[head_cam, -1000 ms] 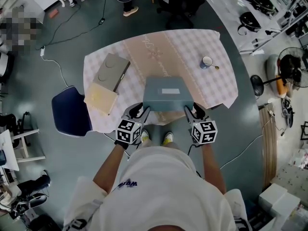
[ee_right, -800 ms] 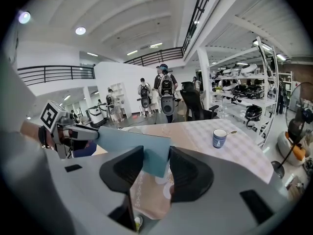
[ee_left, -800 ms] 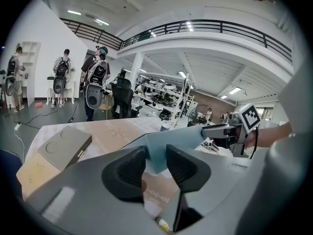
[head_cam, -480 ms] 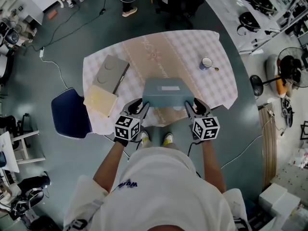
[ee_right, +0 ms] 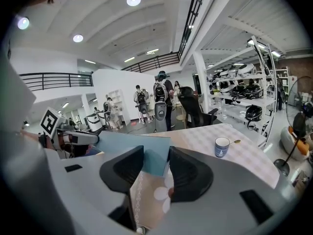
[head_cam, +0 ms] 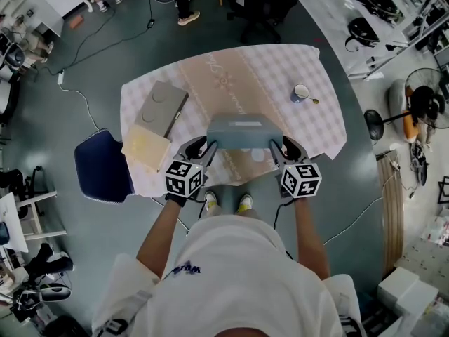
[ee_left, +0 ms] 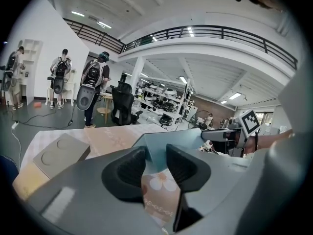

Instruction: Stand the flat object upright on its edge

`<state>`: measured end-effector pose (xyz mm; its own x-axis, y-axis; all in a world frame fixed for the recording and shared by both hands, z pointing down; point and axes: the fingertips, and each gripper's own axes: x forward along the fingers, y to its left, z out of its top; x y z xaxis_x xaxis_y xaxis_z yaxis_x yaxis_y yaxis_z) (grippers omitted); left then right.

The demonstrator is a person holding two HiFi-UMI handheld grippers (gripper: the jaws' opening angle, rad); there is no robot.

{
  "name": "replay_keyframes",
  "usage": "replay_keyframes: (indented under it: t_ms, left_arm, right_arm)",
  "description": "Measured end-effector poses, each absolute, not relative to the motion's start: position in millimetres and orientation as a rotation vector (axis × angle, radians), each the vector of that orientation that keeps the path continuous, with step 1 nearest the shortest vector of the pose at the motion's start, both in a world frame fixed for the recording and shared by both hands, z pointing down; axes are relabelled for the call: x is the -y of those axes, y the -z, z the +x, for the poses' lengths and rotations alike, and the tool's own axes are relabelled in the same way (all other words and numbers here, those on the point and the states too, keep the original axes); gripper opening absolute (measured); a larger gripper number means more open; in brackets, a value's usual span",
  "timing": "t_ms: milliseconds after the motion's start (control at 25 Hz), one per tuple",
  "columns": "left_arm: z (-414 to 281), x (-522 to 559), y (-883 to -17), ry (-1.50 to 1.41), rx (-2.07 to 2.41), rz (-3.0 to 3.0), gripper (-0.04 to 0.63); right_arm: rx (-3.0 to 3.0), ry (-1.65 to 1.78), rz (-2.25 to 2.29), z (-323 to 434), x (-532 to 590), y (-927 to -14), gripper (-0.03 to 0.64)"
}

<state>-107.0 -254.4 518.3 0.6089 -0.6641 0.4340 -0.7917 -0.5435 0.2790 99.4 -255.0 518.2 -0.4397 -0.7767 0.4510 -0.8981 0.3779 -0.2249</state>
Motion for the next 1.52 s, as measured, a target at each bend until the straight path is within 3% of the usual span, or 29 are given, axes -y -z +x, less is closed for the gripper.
replay_keyframes:
  t_ms: [1520]
  left_arm:
    - [-106,342,-495,-0.266,1.291,2.383,0.135]
  right_arm:
    - [2.422,-0.674,1.625,105,342,-498,0.169]
